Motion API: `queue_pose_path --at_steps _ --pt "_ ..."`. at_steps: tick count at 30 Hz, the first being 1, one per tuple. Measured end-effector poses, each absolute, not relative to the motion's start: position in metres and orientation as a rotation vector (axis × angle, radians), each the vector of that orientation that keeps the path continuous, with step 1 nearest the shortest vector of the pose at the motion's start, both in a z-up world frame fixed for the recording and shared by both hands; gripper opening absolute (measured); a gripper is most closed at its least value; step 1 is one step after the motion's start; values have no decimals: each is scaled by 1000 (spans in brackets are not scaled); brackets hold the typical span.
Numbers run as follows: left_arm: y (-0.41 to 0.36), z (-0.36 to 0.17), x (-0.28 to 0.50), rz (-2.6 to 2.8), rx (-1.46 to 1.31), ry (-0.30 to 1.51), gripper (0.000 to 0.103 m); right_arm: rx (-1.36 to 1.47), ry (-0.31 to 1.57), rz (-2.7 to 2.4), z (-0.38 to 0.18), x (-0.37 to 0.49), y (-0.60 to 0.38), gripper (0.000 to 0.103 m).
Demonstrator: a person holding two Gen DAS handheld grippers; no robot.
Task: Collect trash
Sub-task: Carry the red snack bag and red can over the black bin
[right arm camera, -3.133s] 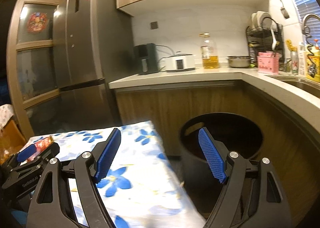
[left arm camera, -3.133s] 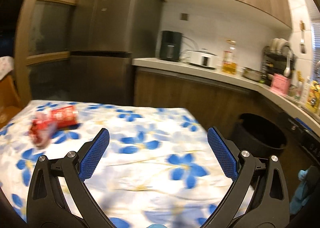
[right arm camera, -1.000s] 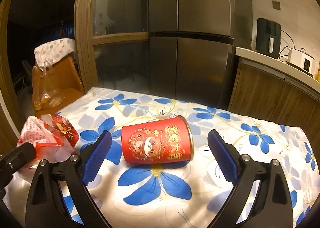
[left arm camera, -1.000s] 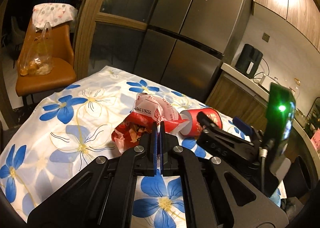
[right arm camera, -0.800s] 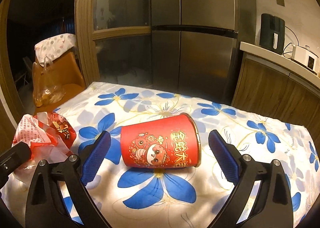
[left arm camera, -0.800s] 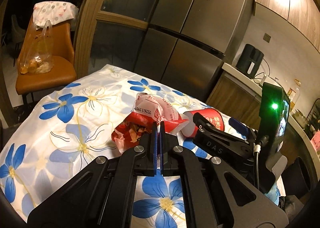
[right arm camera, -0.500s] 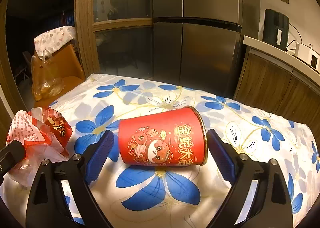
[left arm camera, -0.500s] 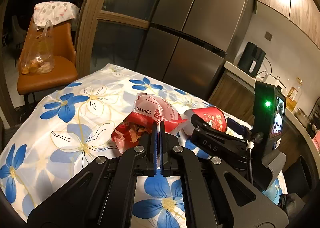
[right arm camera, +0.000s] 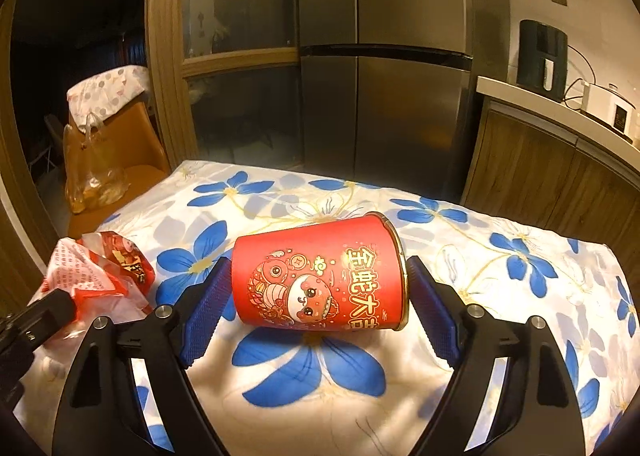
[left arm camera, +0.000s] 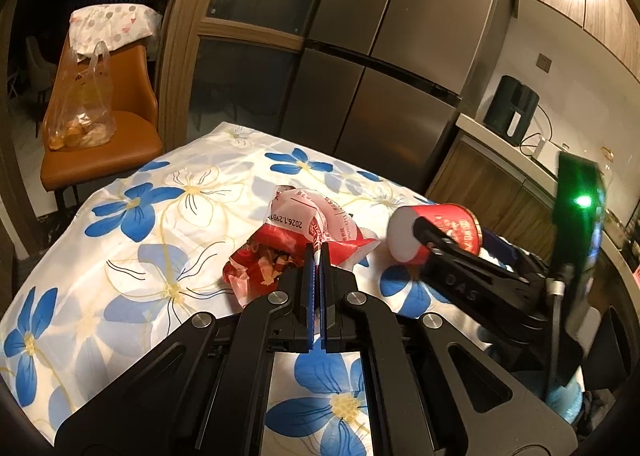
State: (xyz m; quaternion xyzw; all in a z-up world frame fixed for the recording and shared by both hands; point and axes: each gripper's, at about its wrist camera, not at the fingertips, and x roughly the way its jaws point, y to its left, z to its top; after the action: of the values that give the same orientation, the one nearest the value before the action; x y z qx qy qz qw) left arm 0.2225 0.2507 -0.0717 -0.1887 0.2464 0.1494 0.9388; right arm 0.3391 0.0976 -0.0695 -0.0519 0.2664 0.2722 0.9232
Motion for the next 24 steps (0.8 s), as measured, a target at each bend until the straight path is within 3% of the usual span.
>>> queue_pose_path --at_steps 24 --pt "172 -41 205 249 -271 480 1 14 406 440 -18 255 -44 83"
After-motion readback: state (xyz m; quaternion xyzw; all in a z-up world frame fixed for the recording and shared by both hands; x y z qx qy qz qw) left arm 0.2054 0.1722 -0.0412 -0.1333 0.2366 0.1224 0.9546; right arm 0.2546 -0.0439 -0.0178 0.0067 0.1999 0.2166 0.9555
